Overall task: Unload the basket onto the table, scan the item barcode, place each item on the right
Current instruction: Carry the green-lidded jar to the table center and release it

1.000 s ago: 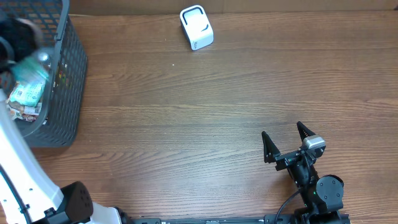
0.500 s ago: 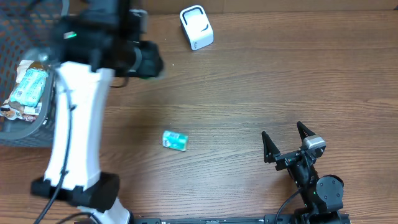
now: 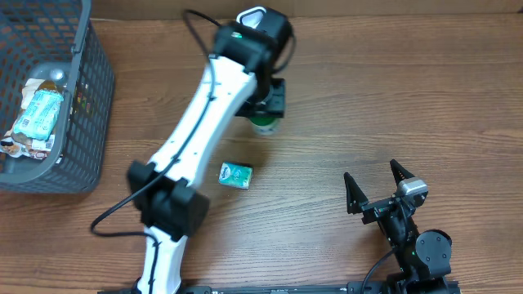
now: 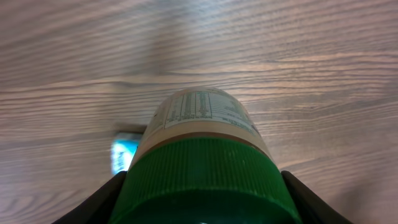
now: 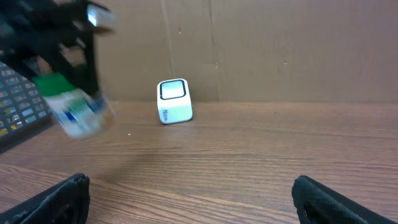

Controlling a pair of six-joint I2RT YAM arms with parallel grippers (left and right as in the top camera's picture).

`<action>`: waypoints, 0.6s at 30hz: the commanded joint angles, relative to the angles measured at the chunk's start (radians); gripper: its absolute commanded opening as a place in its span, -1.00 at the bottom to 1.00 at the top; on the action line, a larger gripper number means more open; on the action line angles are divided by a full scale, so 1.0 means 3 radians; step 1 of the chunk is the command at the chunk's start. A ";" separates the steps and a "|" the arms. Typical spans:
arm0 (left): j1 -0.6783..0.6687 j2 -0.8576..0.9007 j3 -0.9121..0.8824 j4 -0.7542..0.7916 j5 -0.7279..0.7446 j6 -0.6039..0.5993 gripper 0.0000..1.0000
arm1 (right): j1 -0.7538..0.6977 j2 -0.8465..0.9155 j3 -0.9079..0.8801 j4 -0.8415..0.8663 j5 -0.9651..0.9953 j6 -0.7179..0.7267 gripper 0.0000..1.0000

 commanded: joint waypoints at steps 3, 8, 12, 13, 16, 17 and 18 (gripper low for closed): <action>-0.0192 0.0306 0.0043 0.0151 -0.0036 -0.0223 -0.38 | 0.0017 -0.0027 -0.0034 0.0011 0.0024 -0.0015 1.00; -0.0342 0.0562 0.0043 0.0360 -0.0053 -0.0395 -0.35 | 0.0017 -0.0027 -0.0034 0.0011 0.0024 -0.0015 1.00; -0.0426 0.0657 0.0042 0.0538 -0.0113 -0.0551 -0.31 | 0.0017 -0.0027 -0.0034 0.0011 0.0024 -0.0017 1.00; -0.0441 0.0665 0.0041 0.0572 -0.0142 -0.0591 -0.30 | 0.0017 -0.0027 -0.0034 0.0011 0.0024 -0.0015 1.00; -0.0504 0.0676 0.0039 0.0642 -0.0270 -0.0712 -0.28 | 0.0017 -0.0027 -0.0034 0.0011 0.0024 -0.0015 1.00; -0.0526 0.0676 0.0039 0.0645 -0.0318 -0.0778 -0.28 | 0.0017 -0.0027 -0.0034 0.0011 0.0024 -0.0017 1.00; -0.0551 0.0676 0.0039 0.0651 -0.0366 -0.0825 -0.28 | 0.0017 -0.0027 -0.0034 0.0011 0.0024 -0.0017 1.00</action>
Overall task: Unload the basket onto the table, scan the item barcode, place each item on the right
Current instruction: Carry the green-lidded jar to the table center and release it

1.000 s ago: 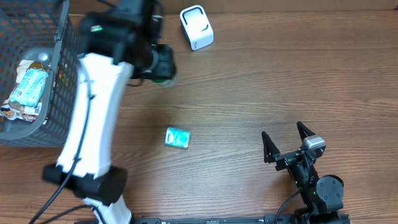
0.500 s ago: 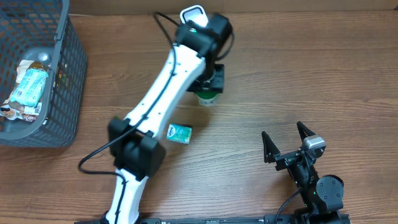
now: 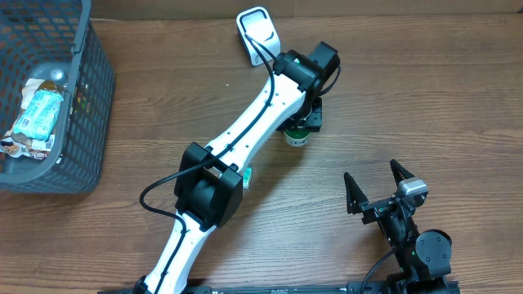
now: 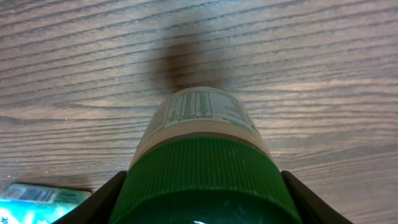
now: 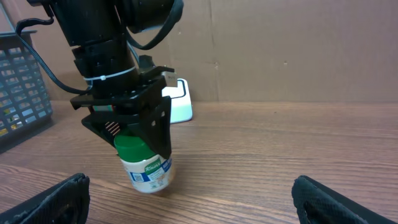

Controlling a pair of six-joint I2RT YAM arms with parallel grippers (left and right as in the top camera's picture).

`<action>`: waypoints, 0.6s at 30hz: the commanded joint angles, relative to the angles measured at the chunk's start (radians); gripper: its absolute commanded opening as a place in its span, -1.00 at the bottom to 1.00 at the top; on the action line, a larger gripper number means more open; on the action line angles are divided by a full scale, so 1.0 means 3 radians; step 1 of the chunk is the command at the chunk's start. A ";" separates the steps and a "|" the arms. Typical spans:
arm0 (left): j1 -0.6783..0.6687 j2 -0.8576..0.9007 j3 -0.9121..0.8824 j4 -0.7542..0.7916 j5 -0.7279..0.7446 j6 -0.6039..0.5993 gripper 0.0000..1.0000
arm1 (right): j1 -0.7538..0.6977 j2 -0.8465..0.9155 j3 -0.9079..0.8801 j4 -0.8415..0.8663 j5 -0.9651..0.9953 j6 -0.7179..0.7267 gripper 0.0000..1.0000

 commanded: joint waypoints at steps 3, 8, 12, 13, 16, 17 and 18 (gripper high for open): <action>-0.0126 -0.0003 0.0017 0.0055 -0.0352 -0.0390 -0.25 | 0.0017 -0.0027 -0.0034 0.0013 0.0023 -0.0015 1.00; -0.0186 -0.0003 -0.0111 0.0116 -0.0370 -0.0511 -0.24 | 0.0017 -0.0027 -0.0034 0.0013 0.0023 -0.0017 1.00; -0.0202 -0.0003 -0.0240 0.0243 -0.0252 -0.0510 -0.23 | 0.0017 -0.0027 -0.0034 0.0013 0.0023 -0.0015 1.00; -0.0203 -0.0003 -0.0280 0.0282 -0.0178 -0.0507 -0.23 | 0.0017 -0.0027 -0.0034 0.0013 0.0023 -0.0017 1.00; -0.0203 -0.0003 -0.0388 0.0329 -0.0103 -0.0510 -0.23 | 0.0017 -0.0027 -0.0034 0.0013 0.0023 -0.0017 1.00; -0.0203 -0.0003 -0.0413 0.0334 -0.0111 -0.0509 -0.21 | 0.0017 -0.0027 -0.0034 0.0013 0.0023 -0.0017 1.00; -0.0203 -0.0003 -0.0429 0.0340 -0.0120 -0.0509 -0.17 | 0.0017 -0.0027 -0.0034 0.0013 0.0023 -0.0015 1.00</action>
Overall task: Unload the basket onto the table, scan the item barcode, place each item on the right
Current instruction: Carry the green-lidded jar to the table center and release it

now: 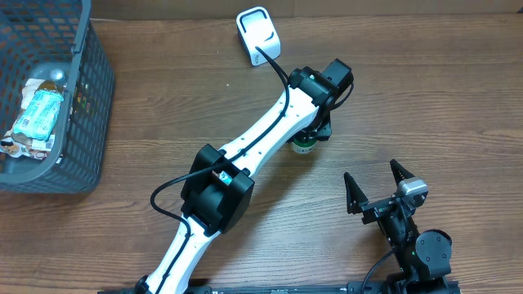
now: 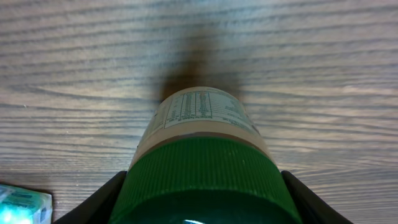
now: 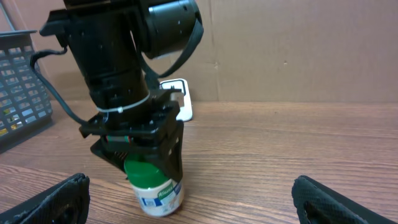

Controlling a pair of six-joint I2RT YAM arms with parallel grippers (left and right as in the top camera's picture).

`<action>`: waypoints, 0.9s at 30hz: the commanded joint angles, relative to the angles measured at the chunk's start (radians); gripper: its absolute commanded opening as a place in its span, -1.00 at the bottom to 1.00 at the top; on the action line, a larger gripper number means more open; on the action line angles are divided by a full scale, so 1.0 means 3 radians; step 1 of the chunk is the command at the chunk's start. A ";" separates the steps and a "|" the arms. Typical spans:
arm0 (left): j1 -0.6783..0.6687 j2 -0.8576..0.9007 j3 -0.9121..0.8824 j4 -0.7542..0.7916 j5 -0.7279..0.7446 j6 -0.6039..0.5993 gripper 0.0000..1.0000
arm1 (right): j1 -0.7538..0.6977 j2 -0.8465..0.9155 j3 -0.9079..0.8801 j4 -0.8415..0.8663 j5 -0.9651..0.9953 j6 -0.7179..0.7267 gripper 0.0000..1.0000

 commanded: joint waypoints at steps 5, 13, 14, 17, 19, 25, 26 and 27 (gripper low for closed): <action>-0.0014 -0.0003 -0.0058 0.0003 0.0058 -0.0042 0.48 | 0.0017 -0.0027 -0.0034 0.0013 0.0024 -0.0017 1.00; -0.0005 -0.0005 0.0006 -0.0027 0.0214 0.0188 0.86 | 0.0017 -0.0027 -0.0034 0.0013 0.0024 -0.0017 1.00; 0.0004 -0.0015 0.0061 -0.0060 0.0209 0.0257 0.88 | 0.0017 -0.0027 -0.0034 0.0013 0.0024 -0.0017 1.00; 0.0051 -0.0080 0.0319 -0.0258 0.0098 0.0322 0.89 | 0.0017 -0.0027 -0.0034 0.0013 0.0024 -0.0015 1.00; 0.0092 -0.0135 0.0548 -0.0425 -0.0008 0.0324 0.91 | 0.0017 -0.0027 -0.0034 0.0013 0.0024 -0.0017 1.00; 0.0259 -0.0345 0.1049 -0.0974 -0.0261 0.0409 0.55 | 0.0017 -0.0027 -0.0034 0.0013 0.0024 -0.0017 1.00; 0.0291 -0.0371 0.1064 -0.1064 -0.0286 0.0411 0.08 | 0.0017 -0.0027 -0.0034 0.0013 0.0024 -0.0017 1.00; 0.0329 -0.0395 0.1068 -0.1151 -0.0296 0.0411 -0.58 | 0.0017 -0.0027 -0.0034 0.0013 0.0024 -0.0017 1.00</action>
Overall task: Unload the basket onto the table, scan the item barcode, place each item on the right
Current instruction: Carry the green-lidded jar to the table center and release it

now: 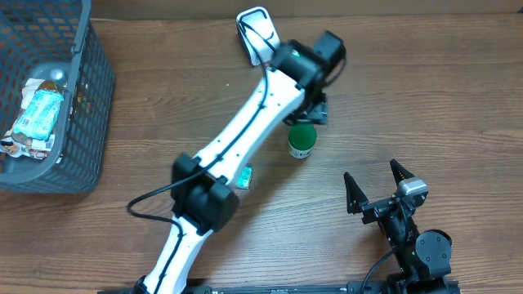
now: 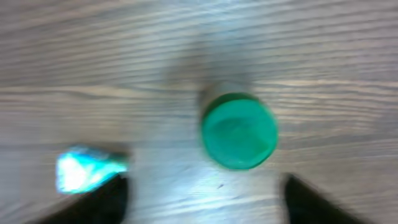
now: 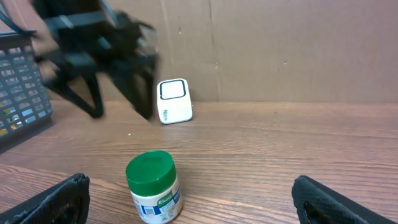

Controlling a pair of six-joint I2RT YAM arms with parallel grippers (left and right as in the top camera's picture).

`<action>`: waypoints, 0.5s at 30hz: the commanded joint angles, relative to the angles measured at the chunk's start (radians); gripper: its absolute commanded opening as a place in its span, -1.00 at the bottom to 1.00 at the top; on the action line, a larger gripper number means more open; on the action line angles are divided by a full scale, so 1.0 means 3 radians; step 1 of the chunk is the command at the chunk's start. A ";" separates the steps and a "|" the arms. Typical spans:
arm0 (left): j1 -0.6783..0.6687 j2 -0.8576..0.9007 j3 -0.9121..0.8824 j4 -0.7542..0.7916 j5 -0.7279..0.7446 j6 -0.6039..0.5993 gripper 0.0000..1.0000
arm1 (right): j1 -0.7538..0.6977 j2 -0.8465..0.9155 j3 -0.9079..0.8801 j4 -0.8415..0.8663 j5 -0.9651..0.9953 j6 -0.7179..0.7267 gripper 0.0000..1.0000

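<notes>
A white jar with a green lid [image 1: 301,140] stands upright on the wooden table, free of both grippers. The left wrist view looks down on the lid [image 2: 239,130]; the right wrist view shows the jar's label side [image 3: 152,186]. My left gripper [image 1: 315,104] hangs open just behind and above the jar, its dark fingers wide apart [image 2: 202,205], blurred. The white barcode scanner [image 1: 258,33] stands at the back edge, also seen in the right wrist view as the scanner [image 3: 174,101]. My right gripper [image 1: 372,173] rests open at the front right, nothing between its fingers [image 3: 193,202].
A small teal packet [image 1: 243,176] lies left of the jar, partly under the left arm, and the packet [image 2: 87,171] shows blurred in the left wrist view. A grey wire basket [image 1: 82,98] with several packaged items stands at the far left. A cardboard wall [image 3: 280,50] backs the table.
My left gripper has opened and let go of the jar, and is now higher and farther back. The jar stands alone on the table. The right arm has not moved.
My left gripper held the jar by its lid near the table's middle back, just below the scanner. Then it held the jar farther right, then low over the table. Now the jar stands released, with the gripper open above it.
</notes>
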 commanded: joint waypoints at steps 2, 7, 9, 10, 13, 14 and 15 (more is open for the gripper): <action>0.0206 -0.0249 0.0150 -0.0390 -0.0219 0.0097 -0.92 | 0.0017 -0.0027 -0.0034 0.0013 0.0024 -0.0015 1.00; 0.0376 -0.0249 -0.0043 -0.0432 0.0184 0.0772 -0.92 | 0.0017 -0.0027 -0.0034 0.0013 0.0024 -0.0017 1.00; 0.0422 -0.0249 -0.0140 -0.0432 0.0305 0.0947 -0.92 | 0.0017 -0.0027 -0.0034 0.0013 0.0024 -0.0017 1.00; 0.0439 -0.0249 -0.0198 -0.0432 0.0306 0.0989 -0.92 | 0.0017 -0.0025 -0.0034 0.0013 0.0024 -0.0017 1.00; 0.0502 -0.0259 -0.0399 -0.0432 0.0266 0.1030 -0.92 | 0.0017 -0.0027 -0.0034 0.0013 0.0024 -0.0017 1.00; 0.0523 -0.0263 -0.0464 -0.0432 0.0268 0.1052 -0.92 | 0.0017 -0.0027 -0.0034 0.0013 0.0024 -0.0017 1.00; 0.0540 -0.0270 -0.0528 -0.0432 0.0270 0.1069 -0.92 | 0.0017 -0.0027 -0.0034 0.0013 0.0024 -0.0017 1.00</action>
